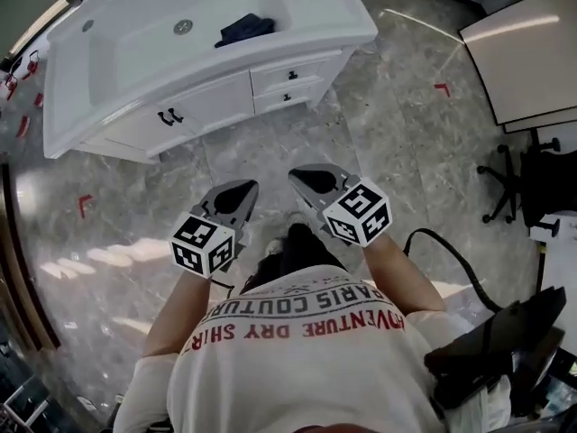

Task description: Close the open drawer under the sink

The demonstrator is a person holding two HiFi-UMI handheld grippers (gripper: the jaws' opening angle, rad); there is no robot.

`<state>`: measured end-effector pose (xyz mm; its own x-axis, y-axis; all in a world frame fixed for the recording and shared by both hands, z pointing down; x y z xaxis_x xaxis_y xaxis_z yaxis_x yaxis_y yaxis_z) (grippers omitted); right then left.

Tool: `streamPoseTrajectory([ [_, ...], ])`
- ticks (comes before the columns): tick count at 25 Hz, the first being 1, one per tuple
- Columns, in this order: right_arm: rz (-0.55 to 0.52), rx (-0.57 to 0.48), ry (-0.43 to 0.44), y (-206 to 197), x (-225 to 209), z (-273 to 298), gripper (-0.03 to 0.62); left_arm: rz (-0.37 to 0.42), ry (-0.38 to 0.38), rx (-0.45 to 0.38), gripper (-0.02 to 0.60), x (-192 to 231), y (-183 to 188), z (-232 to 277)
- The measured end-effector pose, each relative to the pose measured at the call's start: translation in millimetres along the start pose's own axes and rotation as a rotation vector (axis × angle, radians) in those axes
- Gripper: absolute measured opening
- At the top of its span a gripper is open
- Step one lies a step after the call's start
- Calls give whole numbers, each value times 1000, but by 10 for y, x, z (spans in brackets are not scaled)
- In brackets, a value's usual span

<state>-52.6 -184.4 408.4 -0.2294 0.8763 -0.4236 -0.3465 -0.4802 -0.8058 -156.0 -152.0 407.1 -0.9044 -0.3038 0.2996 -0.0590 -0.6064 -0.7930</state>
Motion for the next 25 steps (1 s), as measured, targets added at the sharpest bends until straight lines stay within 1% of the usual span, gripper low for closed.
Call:
streamPoseTrajectory([
  [1,-7,-2,5,3,178,-108,2,13,-10,-3,2,-130,9,-137],
  [3,13,-22,17,-1,469,-302,2,34,-22,-13,2,-375,32,-384],
  [6,49,-66,14,-10,788,-525,2,92,-39,-34,2,-683,70,-698],
  [8,42,-84,12,-48,1033,-654,2,132,-41,-50,2,-868,36,-898],
  [11,5,-91,22,-215,1470,-897,2,159,-37,-92,2,-1209,-96,-1193],
  [14,-19,-92,-2,-600,1964,-1279,2,171,-35,-123,2,-1685,-417,-1508],
  [18,-29,-121,-42,-1176,2705,-1834,2,170,-62,-142,2,-2410,-961,-2025],
  [21,-51,-143,-44,-1571,3328,-2200,2,173,-71,-161,2,-2952,-1336,-2443],
  [23,-70,-138,-35,-1769,3718,-2406,2,161,-86,-177,2,-3311,-1519,-2712],
  [25,-84,-130,-28,-1934,4085,-2578,2,164,-106,-177,2,-3639,-1679,-2975],
])
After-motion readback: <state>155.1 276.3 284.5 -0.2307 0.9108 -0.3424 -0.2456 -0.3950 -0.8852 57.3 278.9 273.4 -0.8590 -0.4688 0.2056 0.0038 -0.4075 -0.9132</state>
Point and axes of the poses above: the fingertips, and each gripper's own axes: z forward along the fingers, x to its left, y out of its top, the point moved 3 cm from there along -z, backward along the fingers, and after that the axes turned 13 degrees about y, right-handed, at the moved point
